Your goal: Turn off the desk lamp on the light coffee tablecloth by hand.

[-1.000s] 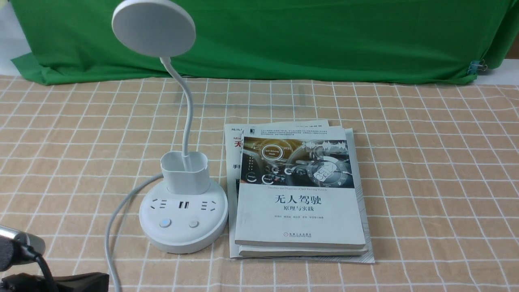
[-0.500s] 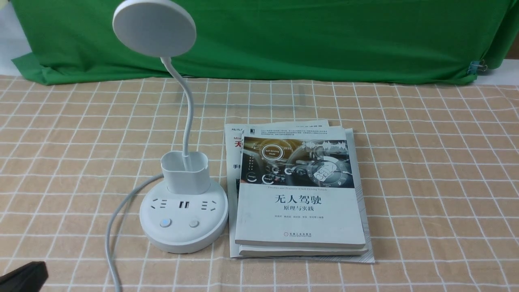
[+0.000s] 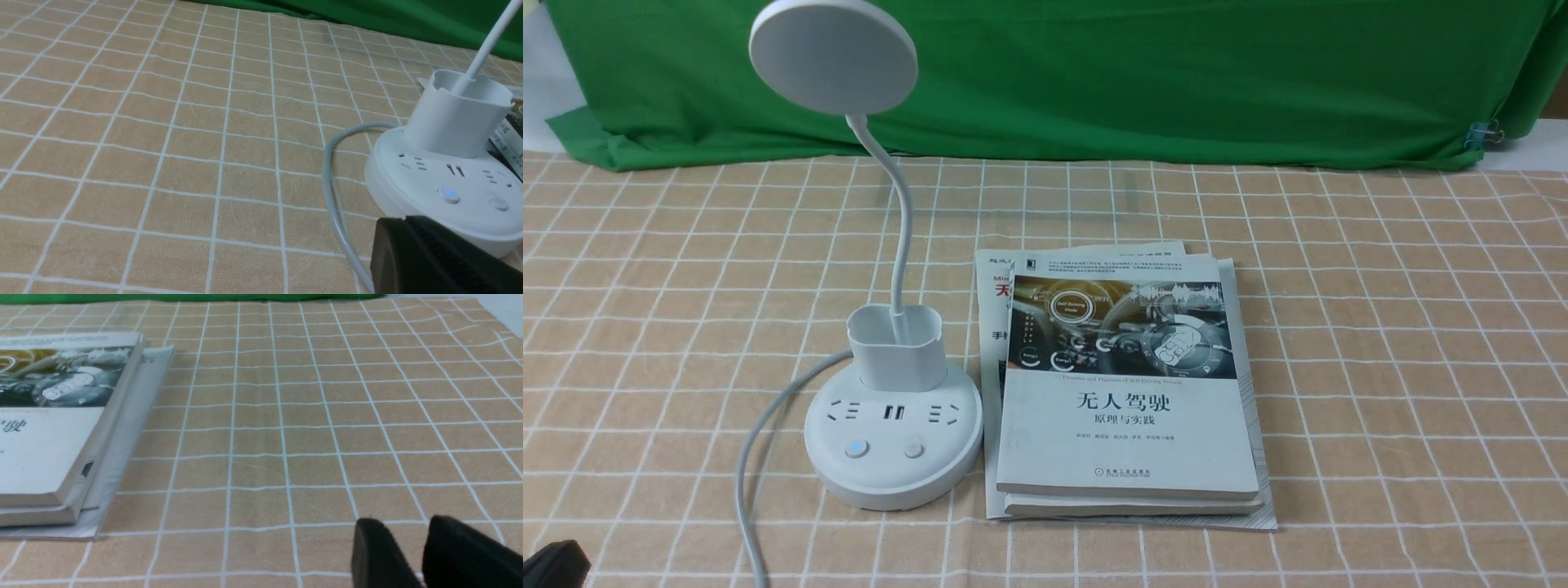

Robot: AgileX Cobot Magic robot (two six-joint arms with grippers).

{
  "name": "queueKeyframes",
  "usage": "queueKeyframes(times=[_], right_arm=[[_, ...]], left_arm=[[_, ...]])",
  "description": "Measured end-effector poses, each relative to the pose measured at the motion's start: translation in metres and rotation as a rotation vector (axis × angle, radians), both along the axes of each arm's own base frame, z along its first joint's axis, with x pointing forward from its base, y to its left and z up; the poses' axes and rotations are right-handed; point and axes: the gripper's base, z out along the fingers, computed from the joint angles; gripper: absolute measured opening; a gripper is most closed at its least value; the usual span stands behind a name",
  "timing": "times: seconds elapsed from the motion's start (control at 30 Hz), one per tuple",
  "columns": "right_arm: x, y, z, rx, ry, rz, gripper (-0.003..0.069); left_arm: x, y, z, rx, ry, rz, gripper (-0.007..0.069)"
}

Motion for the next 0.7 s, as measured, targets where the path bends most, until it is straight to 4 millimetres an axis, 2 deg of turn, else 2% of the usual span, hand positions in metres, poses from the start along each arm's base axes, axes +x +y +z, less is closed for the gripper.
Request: queueKeyframes(times=[0.7], right_arm=[[0.0000,0.0000,0.0000,0.000,0.000,0.000,0.0243]], left_arm=[[-0.0001,0.0013,-0.0003,0.000,0.003,0.023,-0.0004]])
